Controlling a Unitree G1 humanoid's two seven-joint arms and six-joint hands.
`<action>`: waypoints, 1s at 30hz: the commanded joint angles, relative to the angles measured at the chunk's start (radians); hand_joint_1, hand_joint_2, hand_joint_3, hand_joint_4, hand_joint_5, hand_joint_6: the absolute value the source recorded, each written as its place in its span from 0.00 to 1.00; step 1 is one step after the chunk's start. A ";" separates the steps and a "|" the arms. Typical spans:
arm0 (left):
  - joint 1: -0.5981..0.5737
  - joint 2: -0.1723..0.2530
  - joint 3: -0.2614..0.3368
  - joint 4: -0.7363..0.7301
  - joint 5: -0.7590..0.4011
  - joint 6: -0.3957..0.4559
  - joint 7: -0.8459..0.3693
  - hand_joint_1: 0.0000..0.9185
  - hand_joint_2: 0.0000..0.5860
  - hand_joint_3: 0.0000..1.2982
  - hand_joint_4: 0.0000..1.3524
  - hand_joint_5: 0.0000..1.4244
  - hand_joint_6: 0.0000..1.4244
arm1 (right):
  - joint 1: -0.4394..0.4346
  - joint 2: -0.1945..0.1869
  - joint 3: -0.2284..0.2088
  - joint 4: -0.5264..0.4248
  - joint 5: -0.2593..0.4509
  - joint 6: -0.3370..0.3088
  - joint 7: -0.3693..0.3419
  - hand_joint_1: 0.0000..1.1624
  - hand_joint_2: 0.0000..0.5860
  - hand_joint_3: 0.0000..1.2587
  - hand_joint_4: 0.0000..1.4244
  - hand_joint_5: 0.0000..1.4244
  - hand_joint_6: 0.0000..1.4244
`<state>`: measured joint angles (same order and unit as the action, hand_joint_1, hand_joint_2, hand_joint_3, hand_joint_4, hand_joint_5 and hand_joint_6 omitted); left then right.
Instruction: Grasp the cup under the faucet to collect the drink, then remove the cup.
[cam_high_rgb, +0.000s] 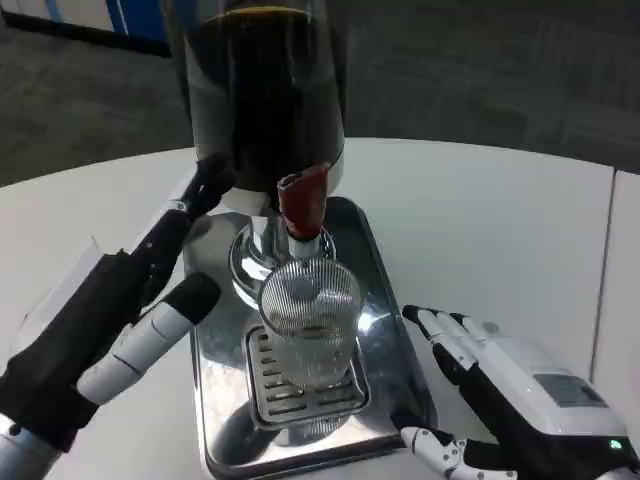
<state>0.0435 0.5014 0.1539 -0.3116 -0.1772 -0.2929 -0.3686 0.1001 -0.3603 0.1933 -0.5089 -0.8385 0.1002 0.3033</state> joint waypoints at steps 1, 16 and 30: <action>-0.002 0.027 0.030 -0.048 -0.064 0.033 -0.060 0.00 0.14 0.00 0.00 0.00 0.01 | -0.001 0.001 0.008 -0.001 -0.004 -0.003 -0.010 0.24 0.72 0.00 0.00 0.00 0.00; -0.069 0.080 0.111 -0.099 -0.267 0.167 -0.193 0.00 0.15 0.00 0.00 0.00 0.03 | 0.008 0.009 0.023 -0.018 -0.024 0.008 -0.003 0.24 0.72 0.00 0.00 0.00 0.00; -0.160 0.098 0.158 -0.052 -0.342 0.258 -0.248 0.00 0.15 0.01 0.00 0.02 0.04 | 0.011 0.020 0.030 -0.024 -0.033 0.012 0.001 0.24 0.72 0.00 0.00 0.00 0.00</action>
<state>-0.0948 0.5811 0.3043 -0.3854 -0.5035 -0.0577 -0.5938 0.1035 -0.3437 0.2186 -0.5182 -0.8693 0.1066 0.3034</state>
